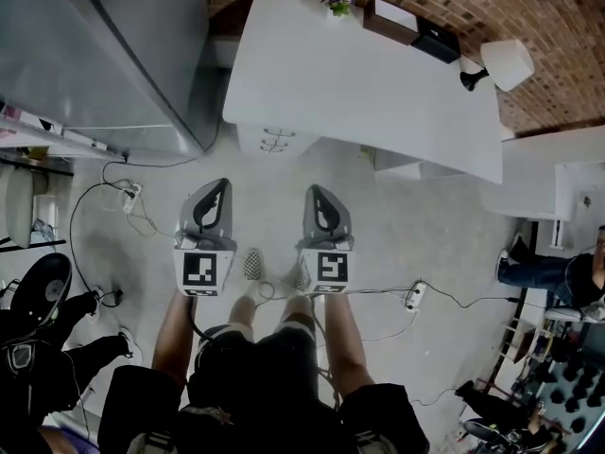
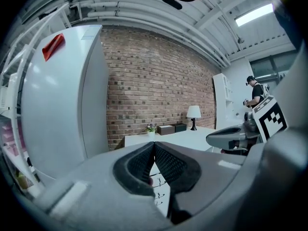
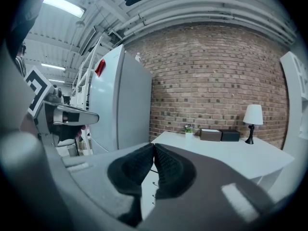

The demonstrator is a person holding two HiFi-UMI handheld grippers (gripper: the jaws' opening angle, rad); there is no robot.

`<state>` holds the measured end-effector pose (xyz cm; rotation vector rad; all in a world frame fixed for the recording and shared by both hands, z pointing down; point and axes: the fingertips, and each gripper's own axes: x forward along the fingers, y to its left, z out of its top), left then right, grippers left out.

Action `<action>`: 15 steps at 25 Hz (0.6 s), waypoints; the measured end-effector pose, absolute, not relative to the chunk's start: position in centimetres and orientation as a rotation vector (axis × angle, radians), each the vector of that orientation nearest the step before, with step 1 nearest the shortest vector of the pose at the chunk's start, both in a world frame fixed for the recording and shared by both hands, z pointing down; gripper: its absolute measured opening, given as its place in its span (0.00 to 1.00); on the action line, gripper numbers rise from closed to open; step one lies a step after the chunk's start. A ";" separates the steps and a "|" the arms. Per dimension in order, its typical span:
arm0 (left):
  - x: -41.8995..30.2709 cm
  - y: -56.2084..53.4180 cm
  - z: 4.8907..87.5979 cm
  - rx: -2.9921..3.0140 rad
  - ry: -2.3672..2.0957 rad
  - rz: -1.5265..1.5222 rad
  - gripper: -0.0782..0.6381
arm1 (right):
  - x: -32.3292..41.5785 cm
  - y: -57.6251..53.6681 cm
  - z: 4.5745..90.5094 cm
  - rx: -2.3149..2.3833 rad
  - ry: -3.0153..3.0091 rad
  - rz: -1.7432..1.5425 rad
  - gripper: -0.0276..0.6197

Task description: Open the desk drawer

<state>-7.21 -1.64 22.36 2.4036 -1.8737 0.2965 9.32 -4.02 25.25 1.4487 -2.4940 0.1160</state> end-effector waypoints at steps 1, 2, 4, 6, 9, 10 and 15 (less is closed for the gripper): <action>-7.3 -1.8 22.8 2.401 -1.876 0.291 0.12 | 9.2 -4.2 25.8 1.442 -2.487 0.114 0.05; -7.3 -2.0 23.2 2.400 -1.878 0.292 0.12 | 9.3 -4.3 26.4 1.440 -2.481 0.116 0.05; -7.3 -2.3 23.9 2.397 -1.883 0.298 0.12 | 9.3 -4.6 27.8 1.435 -2.476 0.132 0.05; -7.4 -2.8 24.6 2.382 -1.890 0.295 0.12 | 9.0 -5.2 28.6 1.427 -2.490 0.142 0.05; -7.2 -3.4 26.1 2.359 -1.897 0.306 0.12 | 9.0 -6.1 30.5 1.397 -2.482 0.160 0.05; -7.2 -3.6 26.9 2.350 -1.898 0.310 0.12 | 8.9 -6.4 31.1 1.384 -2.482 0.160 0.05; -6.9 -4.5 30.8 2.322 -1.902 0.363 0.12 | 8.4 -8.4 34.3 1.318 -2.491 0.125 0.05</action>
